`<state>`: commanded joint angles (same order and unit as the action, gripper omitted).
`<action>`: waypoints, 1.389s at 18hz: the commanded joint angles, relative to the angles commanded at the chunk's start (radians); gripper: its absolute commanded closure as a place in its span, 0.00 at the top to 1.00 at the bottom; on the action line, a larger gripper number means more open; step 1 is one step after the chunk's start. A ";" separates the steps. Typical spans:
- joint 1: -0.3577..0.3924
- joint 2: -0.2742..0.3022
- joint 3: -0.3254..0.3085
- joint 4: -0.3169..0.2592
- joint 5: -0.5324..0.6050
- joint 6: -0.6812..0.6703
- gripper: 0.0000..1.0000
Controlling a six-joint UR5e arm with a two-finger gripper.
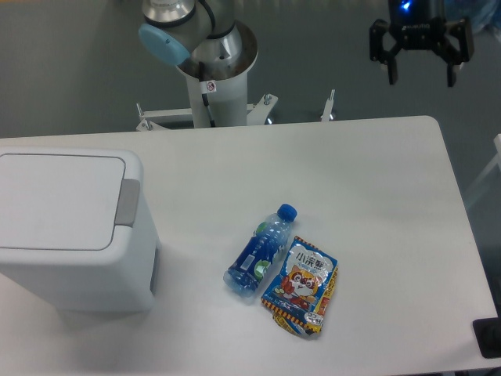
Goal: Open the trash can
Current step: 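Move the gripper over the white trash can's lid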
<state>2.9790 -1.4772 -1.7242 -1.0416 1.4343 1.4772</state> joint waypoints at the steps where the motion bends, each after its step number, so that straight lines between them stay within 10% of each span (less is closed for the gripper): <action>1: 0.000 0.000 0.000 0.000 0.000 0.002 1.00; 13: -0.086 -0.023 -0.003 -0.006 -0.002 -0.050 1.00; 25: -0.354 -0.066 0.032 -0.008 -0.044 -0.700 1.00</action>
<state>2.6248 -1.5432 -1.6920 -1.0492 1.3898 0.7768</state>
